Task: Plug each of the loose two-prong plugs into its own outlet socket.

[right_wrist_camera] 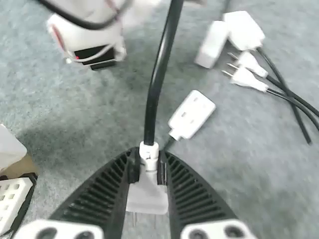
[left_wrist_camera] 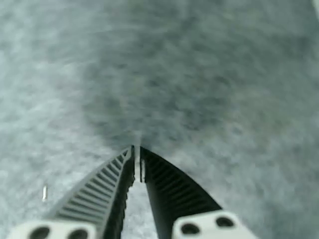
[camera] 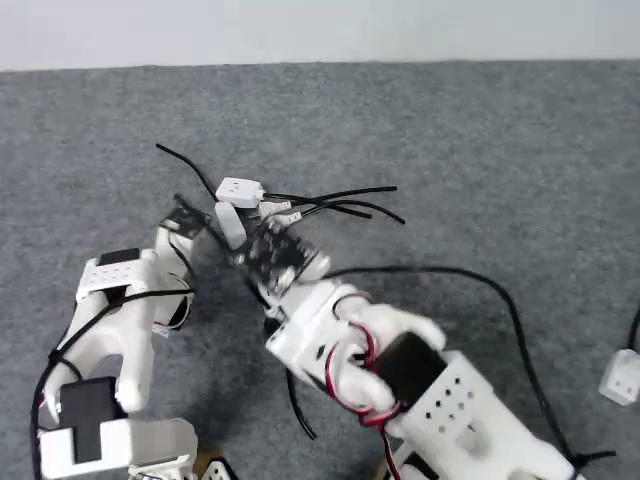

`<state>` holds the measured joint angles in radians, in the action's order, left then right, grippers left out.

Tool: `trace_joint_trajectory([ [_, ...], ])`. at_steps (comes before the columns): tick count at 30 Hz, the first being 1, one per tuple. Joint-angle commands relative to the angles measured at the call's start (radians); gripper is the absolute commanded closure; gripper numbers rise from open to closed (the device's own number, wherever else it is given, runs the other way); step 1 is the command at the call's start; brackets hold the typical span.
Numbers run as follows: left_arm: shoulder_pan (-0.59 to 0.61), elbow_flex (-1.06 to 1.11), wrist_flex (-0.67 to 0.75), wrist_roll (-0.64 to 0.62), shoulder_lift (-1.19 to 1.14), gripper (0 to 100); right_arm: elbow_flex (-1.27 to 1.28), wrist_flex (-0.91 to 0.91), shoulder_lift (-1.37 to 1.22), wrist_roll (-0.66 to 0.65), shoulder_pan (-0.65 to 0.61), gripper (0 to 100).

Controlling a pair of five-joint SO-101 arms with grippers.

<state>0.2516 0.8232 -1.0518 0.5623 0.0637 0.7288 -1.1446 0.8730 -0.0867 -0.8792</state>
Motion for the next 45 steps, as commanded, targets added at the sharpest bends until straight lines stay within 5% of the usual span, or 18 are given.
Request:
trace_joint_trajectory([
  [1, -0.031, 0.081, -0.028, 0.218, 0.121, 99, 0.054, 0.11, 0.041, -0.009, -0.027, 99.1],
  [12, -0.089, 0.323, 0.009, 0.382, 0.417, 99, 0.152, 0.285, -0.074, -0.006, -0.027, 99.1],
  [27, -0.137, 0.489, 0.035, 0.411, 0.684, 99, 0.147, 0.403, -0.194, 0.049, 0.03, 99.1],
  [36, -0.081, 0.522, 0.327, -0.135, 0.698, 99, 0.152, 0.545, -0.214, 0.213, 0.173, 99.1],
  [45, -0.081, 0.539, 0.374, -0.187, 0.698, 99, 0.069, 0.671, -0.475, 0.147, 0.205, 99.1],
])
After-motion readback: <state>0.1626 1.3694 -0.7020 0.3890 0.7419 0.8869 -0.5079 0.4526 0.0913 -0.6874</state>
